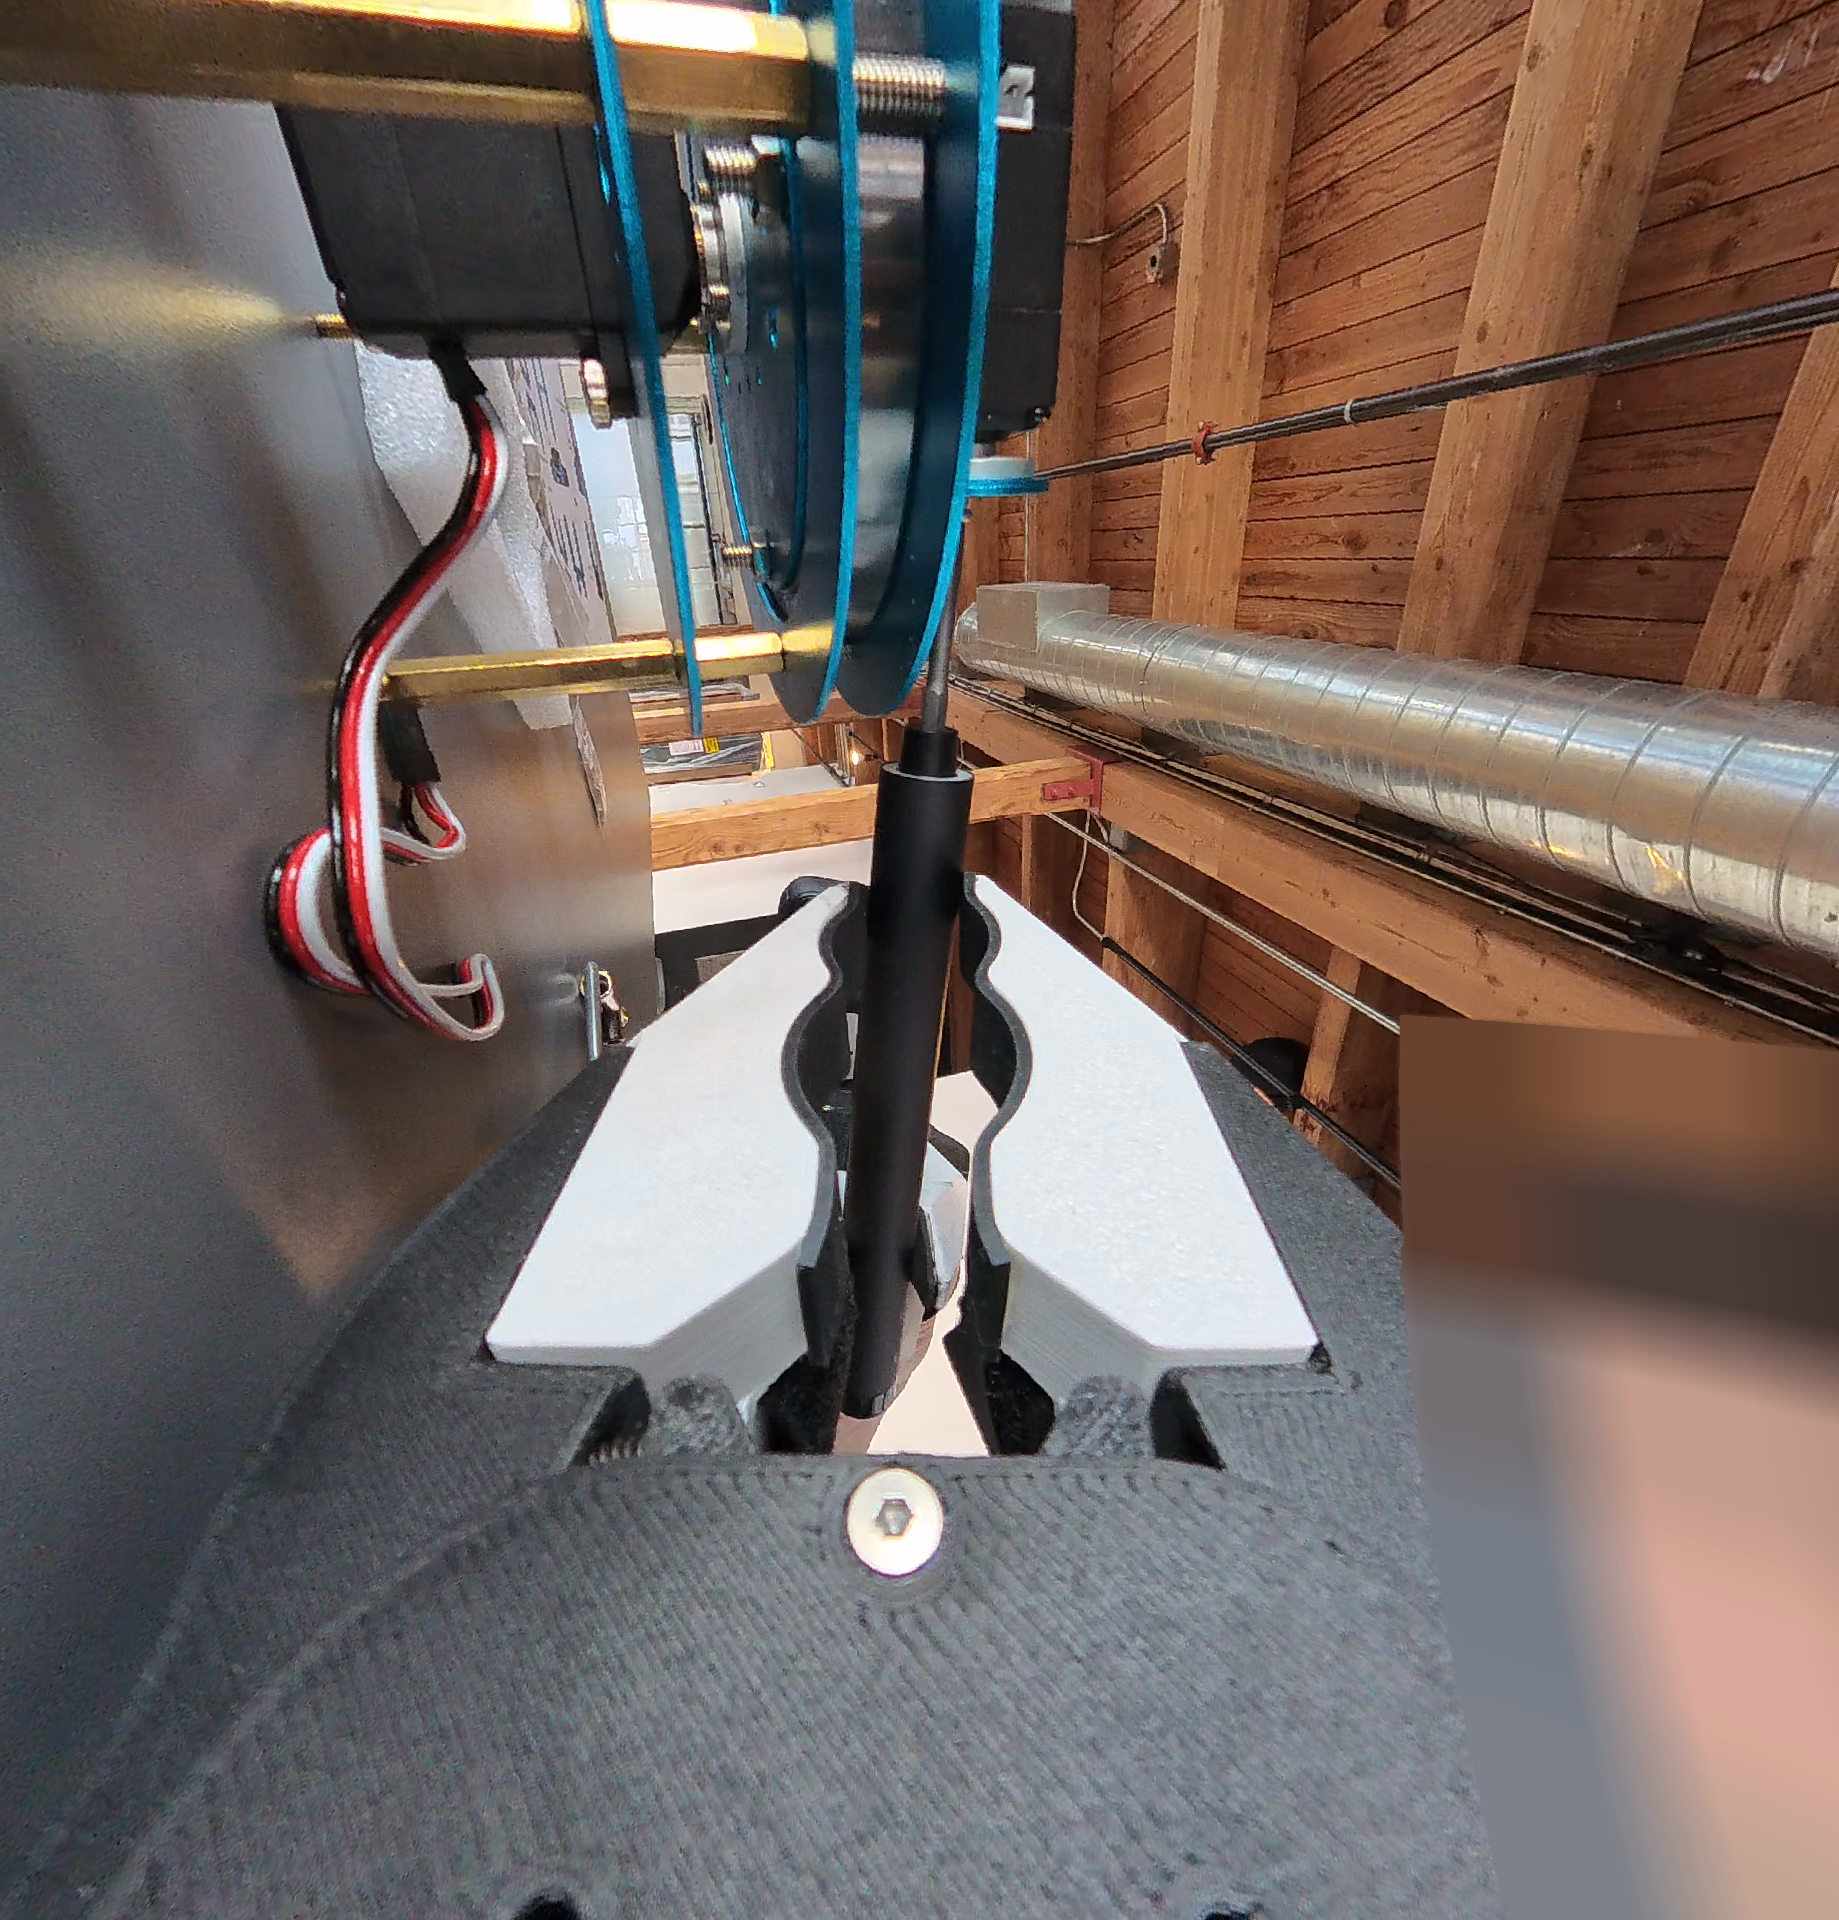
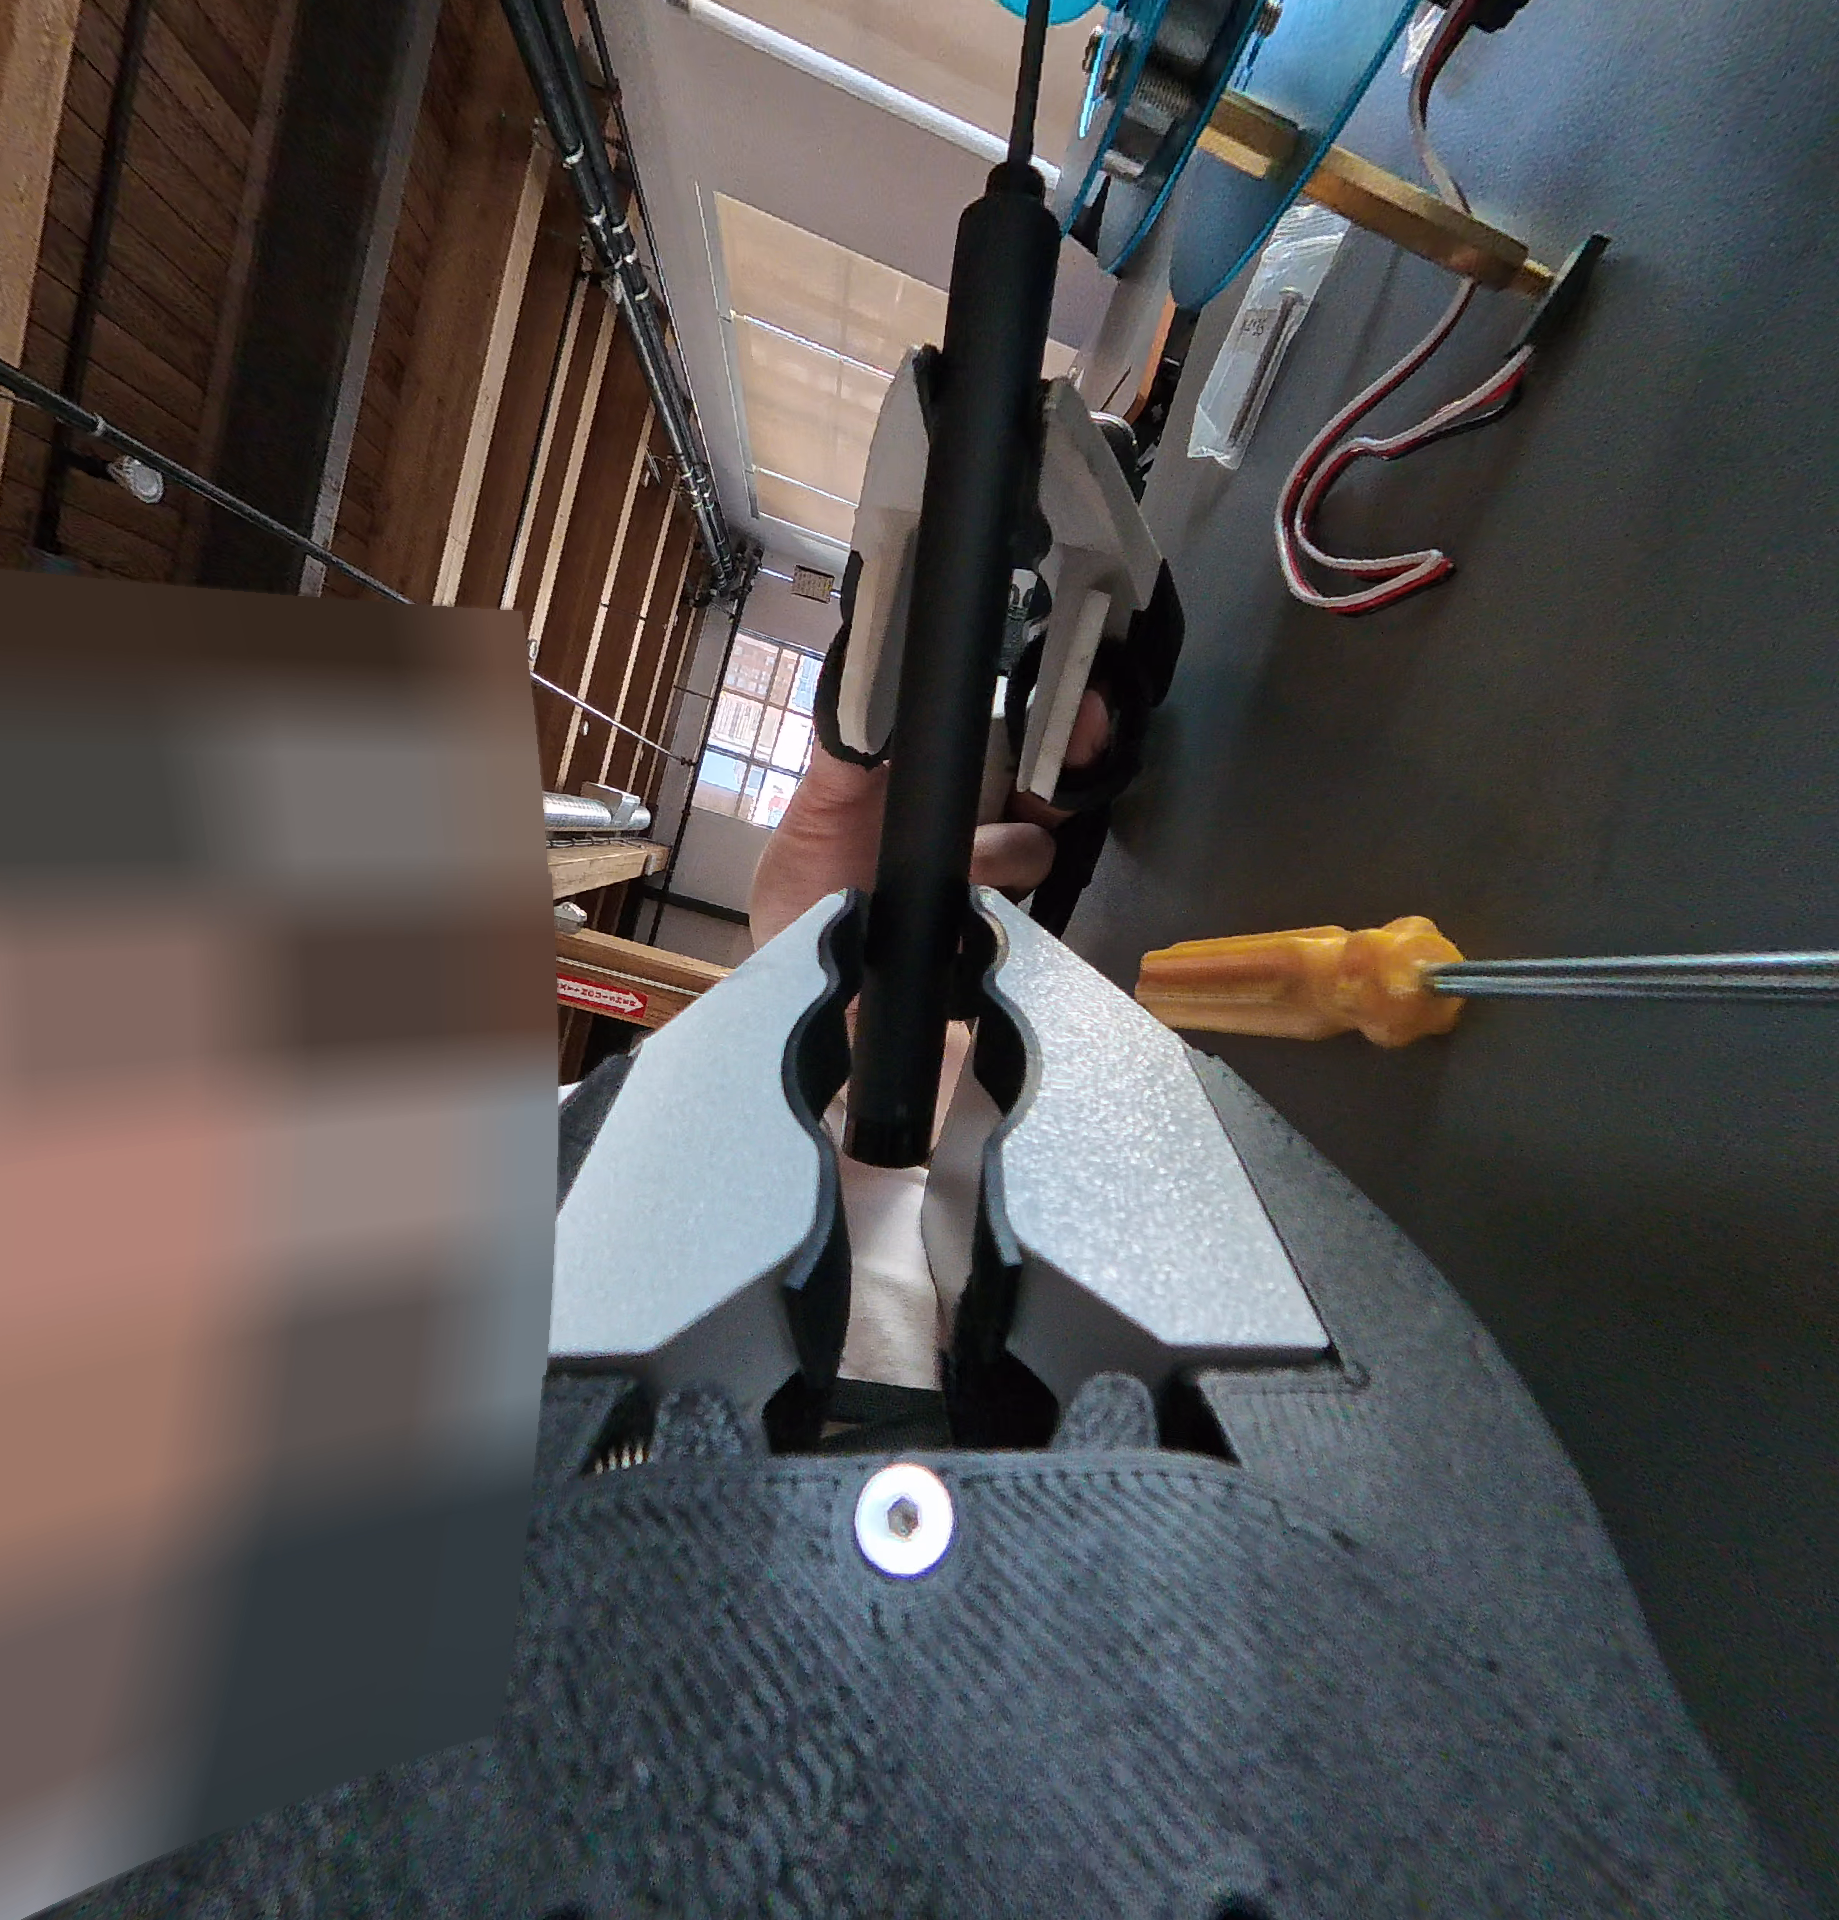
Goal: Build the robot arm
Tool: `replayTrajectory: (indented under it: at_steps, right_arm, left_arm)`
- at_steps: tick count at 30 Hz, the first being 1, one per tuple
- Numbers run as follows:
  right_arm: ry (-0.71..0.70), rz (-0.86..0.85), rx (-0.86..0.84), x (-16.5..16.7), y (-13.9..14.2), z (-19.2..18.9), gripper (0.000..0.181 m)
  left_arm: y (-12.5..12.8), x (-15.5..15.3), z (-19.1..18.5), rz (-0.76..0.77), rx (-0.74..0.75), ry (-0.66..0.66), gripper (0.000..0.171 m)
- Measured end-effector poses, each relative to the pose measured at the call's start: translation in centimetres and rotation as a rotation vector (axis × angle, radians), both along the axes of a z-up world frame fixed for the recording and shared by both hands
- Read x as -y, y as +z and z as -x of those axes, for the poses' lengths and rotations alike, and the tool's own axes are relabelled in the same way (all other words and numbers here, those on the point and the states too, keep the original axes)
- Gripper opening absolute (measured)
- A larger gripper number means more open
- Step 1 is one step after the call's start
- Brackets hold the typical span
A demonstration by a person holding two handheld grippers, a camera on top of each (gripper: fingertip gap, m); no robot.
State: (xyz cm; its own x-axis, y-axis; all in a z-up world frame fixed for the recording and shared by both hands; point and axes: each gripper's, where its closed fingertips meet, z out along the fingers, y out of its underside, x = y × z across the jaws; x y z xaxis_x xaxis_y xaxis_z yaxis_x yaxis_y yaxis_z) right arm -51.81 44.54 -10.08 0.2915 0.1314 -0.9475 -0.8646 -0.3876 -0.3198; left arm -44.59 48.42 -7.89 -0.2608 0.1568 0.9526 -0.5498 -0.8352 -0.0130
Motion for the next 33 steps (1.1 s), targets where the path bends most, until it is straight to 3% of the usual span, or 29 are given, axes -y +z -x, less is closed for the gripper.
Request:
replayTrajectory:
  at_steps: [1,33]
  right_arm:
    - [0.001,0.001,0.000,0.00,-0.02,-0.01,0.016]
    - [-0.008,-0.025,0.016,-0.15,-0.03,0.00,0.016]
  left_arm:
    - [-0.01,0.01,0.00,-0.001,-0.001,0.000,0.016]
    - [0.08,-0.02,0.04,-0.008,0.015,0.008,0.016]
